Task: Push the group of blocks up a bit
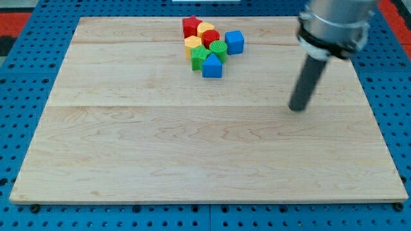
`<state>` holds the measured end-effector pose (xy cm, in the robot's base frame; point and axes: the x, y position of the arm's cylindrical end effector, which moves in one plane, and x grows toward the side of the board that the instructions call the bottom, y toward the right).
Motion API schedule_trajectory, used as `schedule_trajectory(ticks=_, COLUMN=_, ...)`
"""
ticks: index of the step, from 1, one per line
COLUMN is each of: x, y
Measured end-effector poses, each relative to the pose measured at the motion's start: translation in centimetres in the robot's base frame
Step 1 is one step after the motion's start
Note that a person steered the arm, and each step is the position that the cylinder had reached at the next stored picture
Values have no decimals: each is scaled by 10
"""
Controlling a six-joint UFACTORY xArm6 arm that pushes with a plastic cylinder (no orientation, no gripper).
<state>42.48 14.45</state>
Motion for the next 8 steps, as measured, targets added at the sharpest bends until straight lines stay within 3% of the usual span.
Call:
schedule_trajectory(ticks=1, x=-53, y=-66)
schedule_trajectory(ticks=3, x=-66, y=-156)
schedule_trajectory(ticks=4, x=-68, y=-175)
schedule_trajectory(ticks=6, x=-136, y=-210)
schedule_trajectory(ticks=7, x=-125, y=-217)
schedule_trajectory(ticks=8, x=-122, y=-279)
